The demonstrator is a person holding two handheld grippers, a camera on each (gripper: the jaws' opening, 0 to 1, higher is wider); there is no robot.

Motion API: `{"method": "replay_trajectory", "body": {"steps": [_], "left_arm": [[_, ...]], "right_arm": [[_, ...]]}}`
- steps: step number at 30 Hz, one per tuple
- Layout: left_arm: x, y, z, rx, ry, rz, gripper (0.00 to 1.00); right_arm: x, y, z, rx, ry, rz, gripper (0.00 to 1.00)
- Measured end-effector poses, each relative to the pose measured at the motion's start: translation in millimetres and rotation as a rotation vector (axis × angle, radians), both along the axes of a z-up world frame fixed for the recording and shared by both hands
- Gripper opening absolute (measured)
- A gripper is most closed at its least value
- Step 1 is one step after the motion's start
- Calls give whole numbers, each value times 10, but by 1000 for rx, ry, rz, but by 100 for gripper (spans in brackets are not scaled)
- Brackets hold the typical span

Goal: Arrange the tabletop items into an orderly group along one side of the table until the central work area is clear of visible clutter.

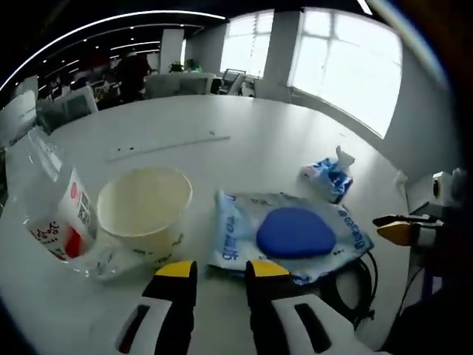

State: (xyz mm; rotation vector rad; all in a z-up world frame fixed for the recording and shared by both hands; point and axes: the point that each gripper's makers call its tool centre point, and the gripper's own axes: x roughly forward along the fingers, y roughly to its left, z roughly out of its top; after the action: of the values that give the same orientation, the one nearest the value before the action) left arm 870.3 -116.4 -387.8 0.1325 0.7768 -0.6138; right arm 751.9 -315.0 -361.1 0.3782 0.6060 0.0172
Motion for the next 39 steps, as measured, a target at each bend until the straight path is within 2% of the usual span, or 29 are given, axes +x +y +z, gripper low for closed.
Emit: {"method": "replay_trajectory", "body": {"steps": [10, 24, 27, 31, 39], "left_arm": [[28, -19, -40, -17, 16, 24, 21], [95, -85, -166, -17, 39, 37, 18], [79, -97, -191, -12, 44, 25, 15], [55, -109, -225, 11, 39, -4, 12], [31, -106, -264, 54, 21, -69, 4]], "right_arm": [[87, 85, -63, 73, 19, 36, 28], [116, 112, -122, 101, 51, 62, 16], [109, 130, -142, 97, 60, 73, 9], [92, 198, -172, 94, 70, 93, 5], [62, 229, -184, 83, 77, 106, 1]]}}
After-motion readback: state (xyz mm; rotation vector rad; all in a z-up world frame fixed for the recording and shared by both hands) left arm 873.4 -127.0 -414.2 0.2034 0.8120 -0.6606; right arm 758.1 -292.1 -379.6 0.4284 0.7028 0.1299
